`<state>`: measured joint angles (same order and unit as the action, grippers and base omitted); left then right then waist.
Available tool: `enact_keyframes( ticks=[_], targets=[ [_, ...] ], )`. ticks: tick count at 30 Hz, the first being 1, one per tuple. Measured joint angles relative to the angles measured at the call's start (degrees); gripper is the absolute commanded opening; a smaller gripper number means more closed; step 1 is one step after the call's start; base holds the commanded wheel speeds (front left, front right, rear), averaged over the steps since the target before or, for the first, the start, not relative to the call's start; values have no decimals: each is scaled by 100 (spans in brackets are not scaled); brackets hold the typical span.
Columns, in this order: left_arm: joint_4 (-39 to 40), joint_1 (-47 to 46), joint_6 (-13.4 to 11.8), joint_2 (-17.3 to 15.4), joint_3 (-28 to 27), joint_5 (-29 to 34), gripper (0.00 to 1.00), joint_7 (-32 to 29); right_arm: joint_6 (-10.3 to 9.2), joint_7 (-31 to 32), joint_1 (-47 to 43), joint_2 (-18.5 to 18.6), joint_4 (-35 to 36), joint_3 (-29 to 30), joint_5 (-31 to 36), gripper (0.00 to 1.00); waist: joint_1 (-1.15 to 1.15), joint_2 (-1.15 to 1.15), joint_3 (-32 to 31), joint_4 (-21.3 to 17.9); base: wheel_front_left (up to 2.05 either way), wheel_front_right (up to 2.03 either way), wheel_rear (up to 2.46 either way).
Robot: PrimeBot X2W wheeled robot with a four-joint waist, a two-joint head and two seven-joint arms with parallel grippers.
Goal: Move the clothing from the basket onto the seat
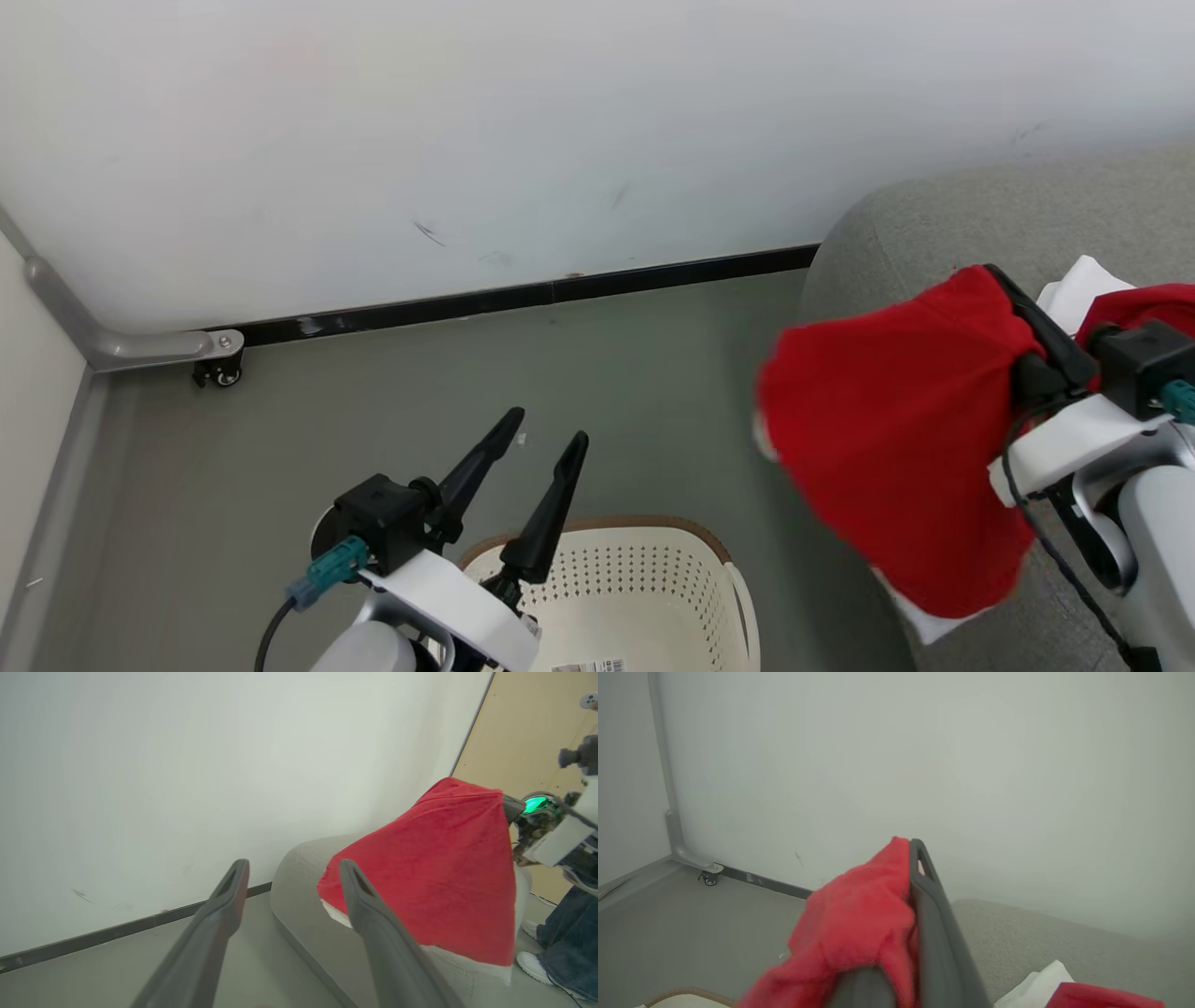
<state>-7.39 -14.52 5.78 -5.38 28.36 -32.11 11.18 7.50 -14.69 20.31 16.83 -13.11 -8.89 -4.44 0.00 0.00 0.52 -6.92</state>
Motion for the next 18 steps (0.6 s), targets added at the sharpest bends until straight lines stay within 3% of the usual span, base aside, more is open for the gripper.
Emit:
enact_keyframes(
  ticks=[18],
  targets=[
    [58, 107, 100, 43, 762, 47, 100, 127, 0, 0, -803, 25, 557, 1051, 272, 0, 0, 0, -1, -287, 0, 0, 0]
  ],
)
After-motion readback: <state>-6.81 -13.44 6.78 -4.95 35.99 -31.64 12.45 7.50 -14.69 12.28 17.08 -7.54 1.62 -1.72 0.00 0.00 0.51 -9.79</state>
